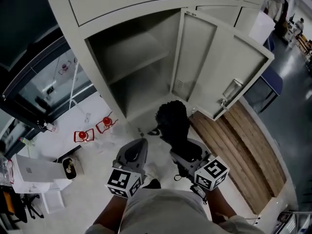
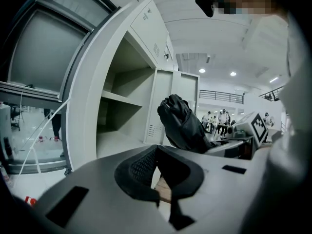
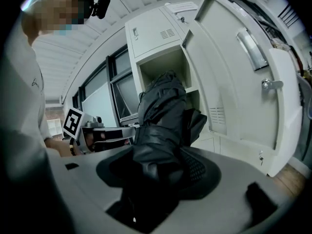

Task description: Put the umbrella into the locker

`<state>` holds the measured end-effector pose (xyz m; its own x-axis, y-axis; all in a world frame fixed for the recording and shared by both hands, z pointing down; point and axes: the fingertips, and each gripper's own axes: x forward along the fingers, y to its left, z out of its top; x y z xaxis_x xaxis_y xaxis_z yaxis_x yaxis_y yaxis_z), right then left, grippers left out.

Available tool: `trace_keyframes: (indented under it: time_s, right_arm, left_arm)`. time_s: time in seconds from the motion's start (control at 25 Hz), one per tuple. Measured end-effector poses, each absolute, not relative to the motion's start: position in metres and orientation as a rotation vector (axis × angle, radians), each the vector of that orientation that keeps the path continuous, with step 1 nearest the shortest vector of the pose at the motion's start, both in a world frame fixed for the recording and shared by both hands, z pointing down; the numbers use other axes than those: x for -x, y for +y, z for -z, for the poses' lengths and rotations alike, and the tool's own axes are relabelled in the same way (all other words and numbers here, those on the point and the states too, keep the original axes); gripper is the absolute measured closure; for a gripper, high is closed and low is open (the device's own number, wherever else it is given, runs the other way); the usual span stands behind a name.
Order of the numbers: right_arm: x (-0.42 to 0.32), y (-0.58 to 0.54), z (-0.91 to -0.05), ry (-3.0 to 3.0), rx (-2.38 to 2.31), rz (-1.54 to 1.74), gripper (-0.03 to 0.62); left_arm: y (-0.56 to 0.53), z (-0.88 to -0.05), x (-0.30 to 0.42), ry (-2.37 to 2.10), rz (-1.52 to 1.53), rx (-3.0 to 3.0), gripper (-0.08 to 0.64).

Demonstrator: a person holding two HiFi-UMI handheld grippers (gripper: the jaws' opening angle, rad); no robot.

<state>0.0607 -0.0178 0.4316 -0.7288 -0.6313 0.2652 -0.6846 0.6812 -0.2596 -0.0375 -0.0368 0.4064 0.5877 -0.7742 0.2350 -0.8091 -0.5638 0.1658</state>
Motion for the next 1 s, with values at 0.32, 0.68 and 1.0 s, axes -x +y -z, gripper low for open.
trace_keyframes:
  time_s: [0.32,0.68,1.0]
  right_arm:
    - [-0.037,-0.064,-0.434,-2.703,-1.107,-0.531,0.327]
    - [-0.033,-0.088,-0.436,-2.652,-1.107,-0.528,0.327]
    - [-0.036,-0.108,-0.440,-2.634,-1.029,-0.531,0.327]
  left_arm:
    - [-0.083,-0.404,0.061,-1.256,-0.192,-2.582,0.546]
    - [-0.102,-0.407,0.073,-1.260,-0.174,-2.557,0.546]
    - [-0.111,-0.408,0.079,-1.350,-0.162,-2.492,0.546]
